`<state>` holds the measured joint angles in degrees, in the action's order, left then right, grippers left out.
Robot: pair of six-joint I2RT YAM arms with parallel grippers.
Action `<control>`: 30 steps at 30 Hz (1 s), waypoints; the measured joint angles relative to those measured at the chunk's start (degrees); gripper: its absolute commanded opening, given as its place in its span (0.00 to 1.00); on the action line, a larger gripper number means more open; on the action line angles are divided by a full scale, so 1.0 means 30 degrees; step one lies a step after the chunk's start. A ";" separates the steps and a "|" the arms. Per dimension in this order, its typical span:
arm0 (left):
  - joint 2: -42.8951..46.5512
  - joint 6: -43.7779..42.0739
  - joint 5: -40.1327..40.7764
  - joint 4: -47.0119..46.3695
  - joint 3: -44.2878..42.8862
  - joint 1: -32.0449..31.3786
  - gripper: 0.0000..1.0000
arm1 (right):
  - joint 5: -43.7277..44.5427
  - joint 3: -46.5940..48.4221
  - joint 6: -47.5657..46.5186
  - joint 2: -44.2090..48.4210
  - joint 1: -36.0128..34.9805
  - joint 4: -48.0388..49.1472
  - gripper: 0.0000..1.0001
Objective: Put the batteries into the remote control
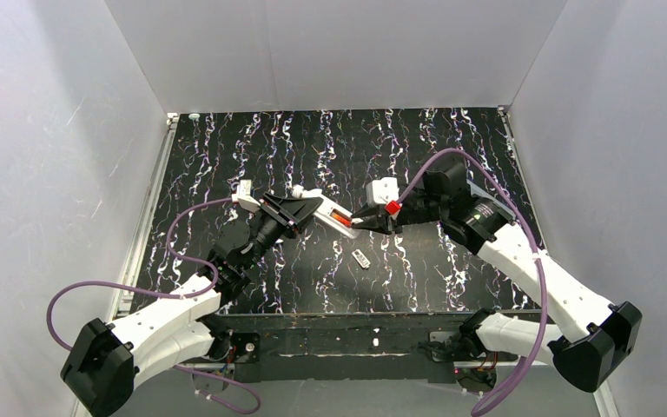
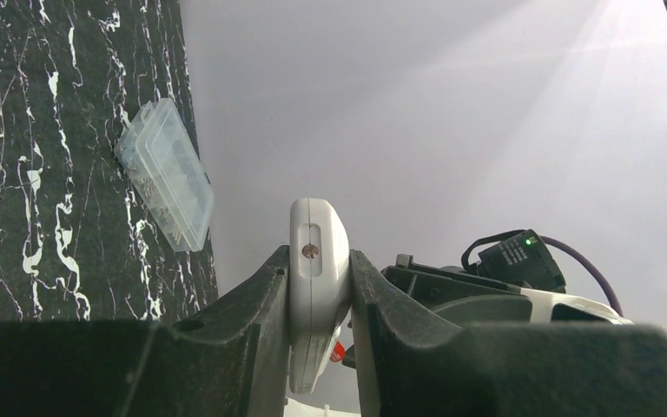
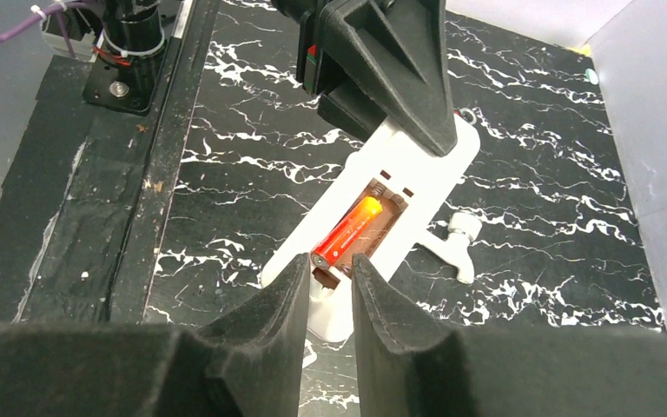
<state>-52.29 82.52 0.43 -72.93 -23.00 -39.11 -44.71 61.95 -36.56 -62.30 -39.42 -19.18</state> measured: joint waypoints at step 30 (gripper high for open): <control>-0.0124 -0.0007 -0.0007 -0.0007 0.0000 0.0000 0.00 | -0.0495 0.0000 -0.0321 -0.0576 0.0000 -0.0481 0.23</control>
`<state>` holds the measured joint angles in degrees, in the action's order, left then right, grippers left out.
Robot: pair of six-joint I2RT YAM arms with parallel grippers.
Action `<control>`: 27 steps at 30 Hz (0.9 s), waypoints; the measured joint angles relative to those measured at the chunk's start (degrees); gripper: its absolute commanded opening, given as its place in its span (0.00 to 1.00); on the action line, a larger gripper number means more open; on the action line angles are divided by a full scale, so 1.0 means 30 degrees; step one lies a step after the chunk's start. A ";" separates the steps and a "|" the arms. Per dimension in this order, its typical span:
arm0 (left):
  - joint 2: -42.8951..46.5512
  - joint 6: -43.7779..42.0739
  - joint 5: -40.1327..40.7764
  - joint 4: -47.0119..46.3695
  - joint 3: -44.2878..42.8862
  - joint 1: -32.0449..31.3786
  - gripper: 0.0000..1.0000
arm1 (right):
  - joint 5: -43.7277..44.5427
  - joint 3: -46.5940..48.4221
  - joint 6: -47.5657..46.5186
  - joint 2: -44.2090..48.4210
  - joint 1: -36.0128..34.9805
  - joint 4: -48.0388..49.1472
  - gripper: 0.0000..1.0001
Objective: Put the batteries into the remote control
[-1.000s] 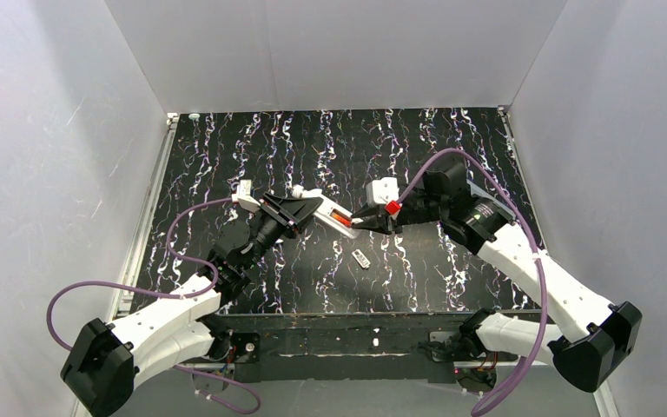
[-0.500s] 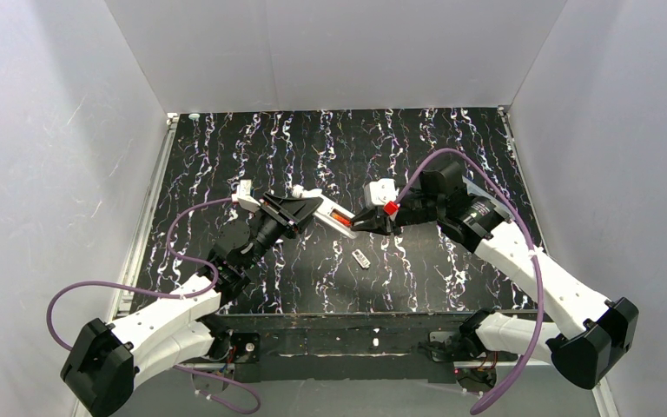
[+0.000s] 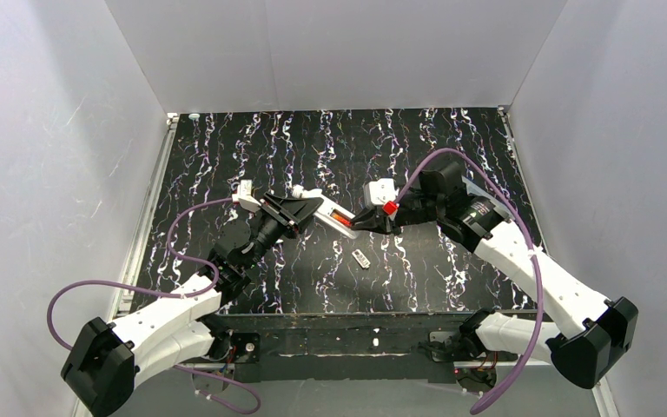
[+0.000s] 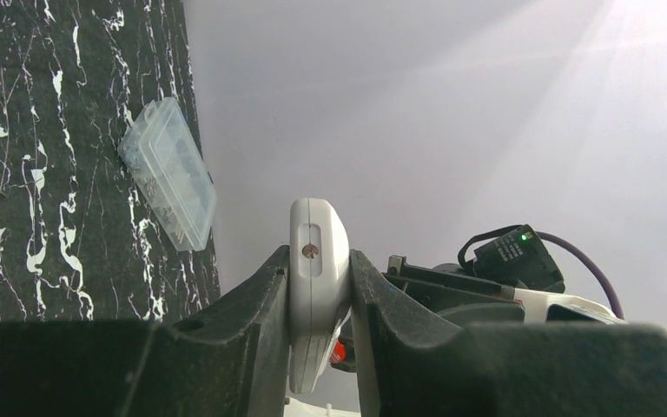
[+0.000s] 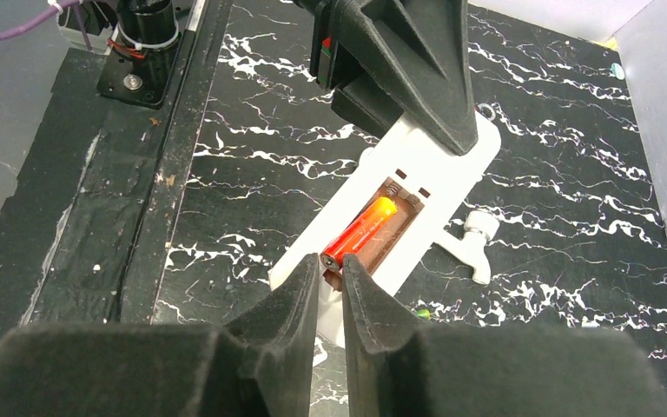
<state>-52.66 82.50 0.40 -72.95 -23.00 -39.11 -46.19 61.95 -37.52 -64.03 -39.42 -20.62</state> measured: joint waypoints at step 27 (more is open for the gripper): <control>-0.0131 -0.0138 -0.0583 -0.0007 0.0000 0.0000 0.00 | 0.0634 0.0000 0.0423 -0.0699 -0.0007 0.0933 0.19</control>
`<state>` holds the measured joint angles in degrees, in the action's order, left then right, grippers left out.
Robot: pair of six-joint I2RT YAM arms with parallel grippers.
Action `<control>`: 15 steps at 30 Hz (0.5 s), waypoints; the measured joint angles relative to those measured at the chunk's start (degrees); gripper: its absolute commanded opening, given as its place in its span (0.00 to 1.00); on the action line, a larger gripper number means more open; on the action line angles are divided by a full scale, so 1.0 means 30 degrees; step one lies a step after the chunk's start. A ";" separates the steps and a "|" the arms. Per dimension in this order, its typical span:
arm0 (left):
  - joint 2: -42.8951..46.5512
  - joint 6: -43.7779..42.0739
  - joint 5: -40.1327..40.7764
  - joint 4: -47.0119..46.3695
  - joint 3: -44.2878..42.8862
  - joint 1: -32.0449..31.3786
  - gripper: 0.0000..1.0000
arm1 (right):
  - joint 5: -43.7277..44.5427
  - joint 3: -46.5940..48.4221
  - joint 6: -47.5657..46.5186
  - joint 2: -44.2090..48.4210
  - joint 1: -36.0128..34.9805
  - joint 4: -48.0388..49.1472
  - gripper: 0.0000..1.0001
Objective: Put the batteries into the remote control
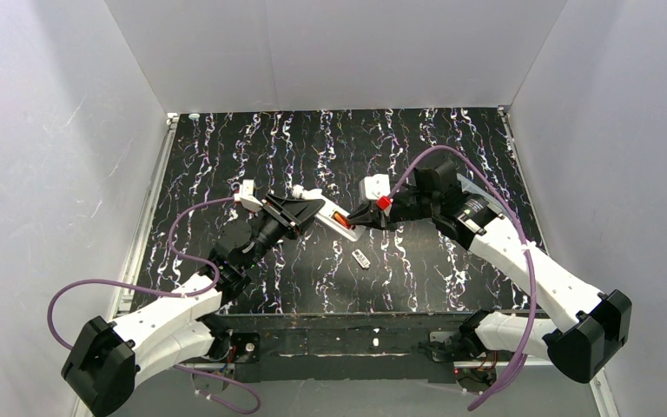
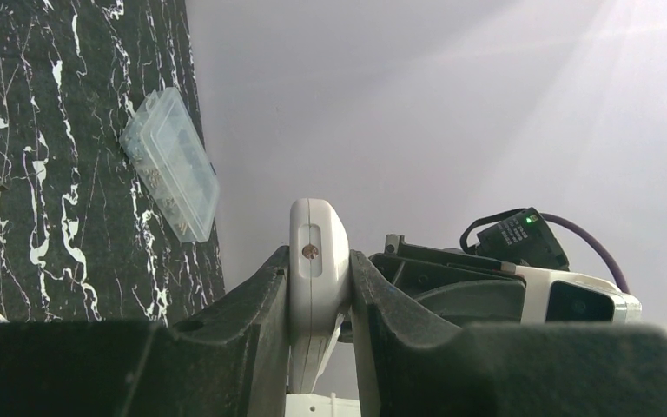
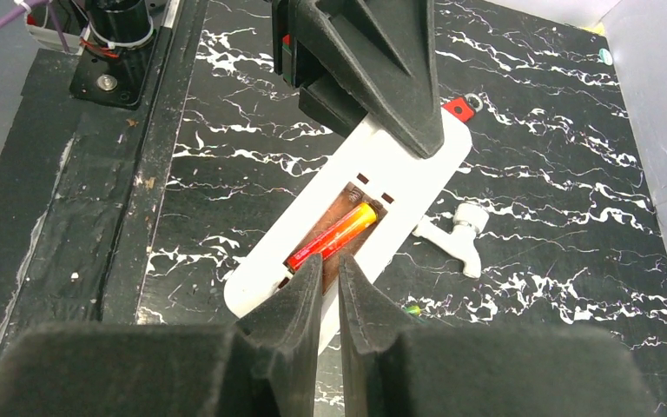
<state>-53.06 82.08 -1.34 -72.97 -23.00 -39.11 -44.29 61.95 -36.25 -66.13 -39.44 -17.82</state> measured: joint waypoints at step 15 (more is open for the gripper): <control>0.0240 -0.1494 -0.0903 0.0466 0.0000 0.0000 0.00 | 0.0576 0.0007 0.1377 0.0095 0.0007 0.0794 0.28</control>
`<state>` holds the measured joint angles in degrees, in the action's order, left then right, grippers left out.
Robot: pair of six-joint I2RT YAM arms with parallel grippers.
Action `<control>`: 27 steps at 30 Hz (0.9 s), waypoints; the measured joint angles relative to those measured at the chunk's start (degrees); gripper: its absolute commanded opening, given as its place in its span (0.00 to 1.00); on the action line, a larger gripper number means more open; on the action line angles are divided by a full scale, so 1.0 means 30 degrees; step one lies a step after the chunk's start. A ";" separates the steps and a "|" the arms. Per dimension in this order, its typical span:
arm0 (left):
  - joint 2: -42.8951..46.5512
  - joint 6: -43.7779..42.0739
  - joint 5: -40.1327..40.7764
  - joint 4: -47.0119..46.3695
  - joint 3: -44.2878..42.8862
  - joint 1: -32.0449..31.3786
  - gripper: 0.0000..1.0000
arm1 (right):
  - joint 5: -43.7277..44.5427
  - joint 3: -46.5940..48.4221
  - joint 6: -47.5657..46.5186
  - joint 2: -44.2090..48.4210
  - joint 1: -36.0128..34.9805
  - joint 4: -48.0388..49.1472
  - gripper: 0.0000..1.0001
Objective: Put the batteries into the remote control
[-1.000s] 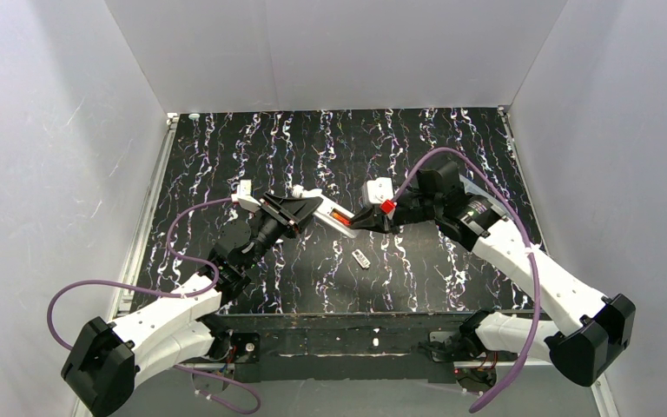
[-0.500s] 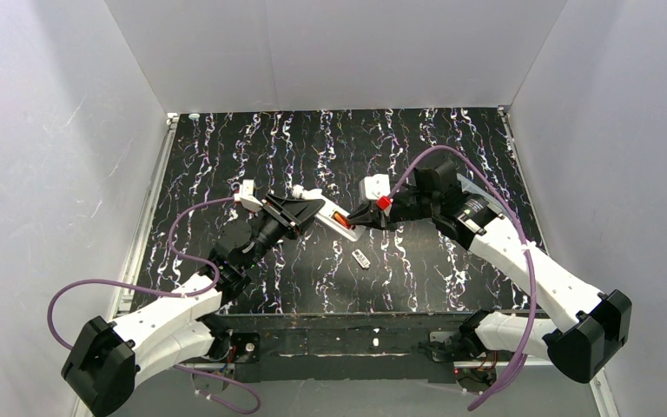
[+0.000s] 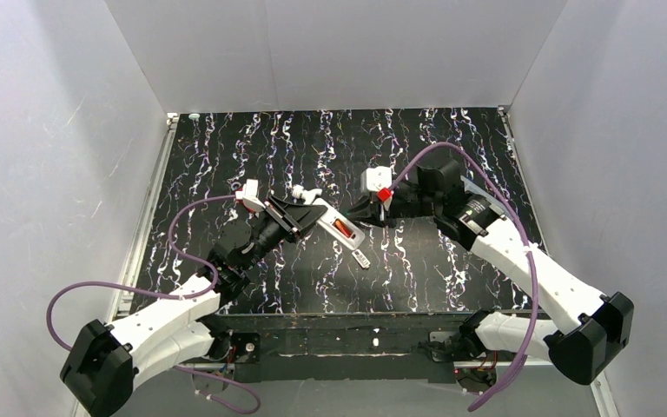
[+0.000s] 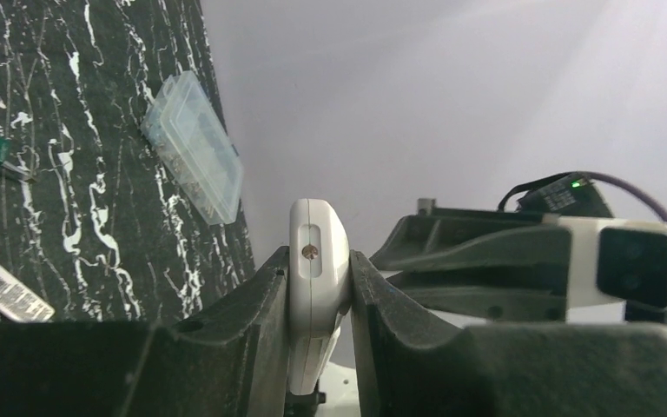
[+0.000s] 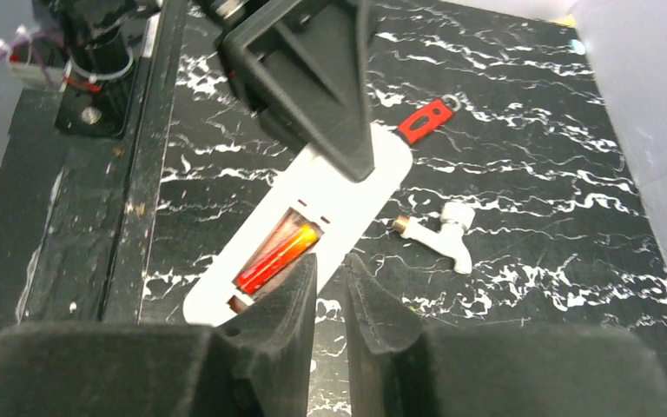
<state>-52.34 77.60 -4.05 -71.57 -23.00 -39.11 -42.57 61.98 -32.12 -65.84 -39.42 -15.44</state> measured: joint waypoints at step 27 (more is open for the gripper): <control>0.1625 -0.7249 0.0342 1.2764 0.0911 0.0000 0.00 | 0.7919 -0.3832 1.6167 -0.3949 -0.0044 0.3665 0.32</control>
<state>-47.46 55.86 -3.03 -33.28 -20.27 -39.11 -18.81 50.48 16.38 -77.69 -39.55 -4.45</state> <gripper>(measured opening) 0.253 0.325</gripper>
